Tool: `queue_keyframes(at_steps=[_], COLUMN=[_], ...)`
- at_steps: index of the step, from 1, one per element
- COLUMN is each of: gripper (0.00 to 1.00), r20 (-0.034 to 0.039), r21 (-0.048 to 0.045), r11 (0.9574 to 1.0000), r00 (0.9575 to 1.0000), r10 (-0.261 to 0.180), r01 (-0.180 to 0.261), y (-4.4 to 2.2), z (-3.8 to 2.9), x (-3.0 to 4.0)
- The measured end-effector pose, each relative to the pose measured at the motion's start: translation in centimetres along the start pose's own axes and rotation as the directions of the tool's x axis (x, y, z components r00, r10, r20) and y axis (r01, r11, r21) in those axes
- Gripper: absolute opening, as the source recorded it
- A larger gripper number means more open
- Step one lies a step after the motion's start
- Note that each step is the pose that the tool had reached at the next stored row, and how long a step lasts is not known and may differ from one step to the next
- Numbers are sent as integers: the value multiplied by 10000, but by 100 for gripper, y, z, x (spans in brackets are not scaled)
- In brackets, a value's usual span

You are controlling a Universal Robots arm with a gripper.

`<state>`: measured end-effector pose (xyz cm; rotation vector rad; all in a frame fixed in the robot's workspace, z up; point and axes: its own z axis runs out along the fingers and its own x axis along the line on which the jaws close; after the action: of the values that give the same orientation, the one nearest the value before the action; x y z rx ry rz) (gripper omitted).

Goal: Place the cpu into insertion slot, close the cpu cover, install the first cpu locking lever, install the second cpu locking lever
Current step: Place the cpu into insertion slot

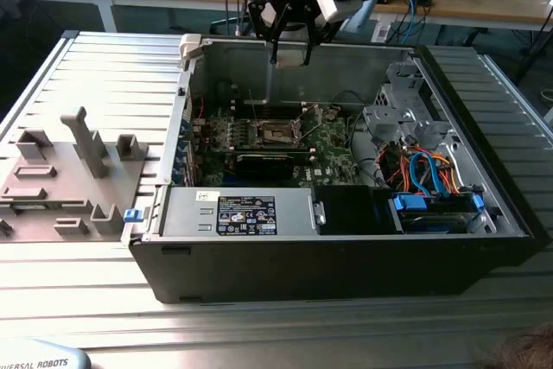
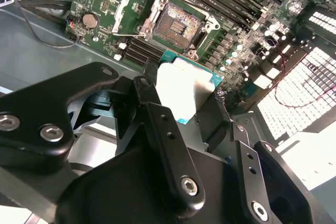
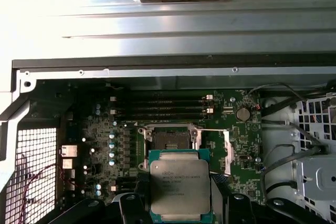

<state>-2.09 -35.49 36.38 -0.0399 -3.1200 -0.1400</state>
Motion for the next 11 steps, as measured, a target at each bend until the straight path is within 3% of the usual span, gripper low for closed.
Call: queue_keyframes(at_steps=[11], gripper=[54], r20=[0], r21=[1], r11=[10000], r00=[10000], r10=[1], r01=[-1], y=[-2], z=[28], x=[0])
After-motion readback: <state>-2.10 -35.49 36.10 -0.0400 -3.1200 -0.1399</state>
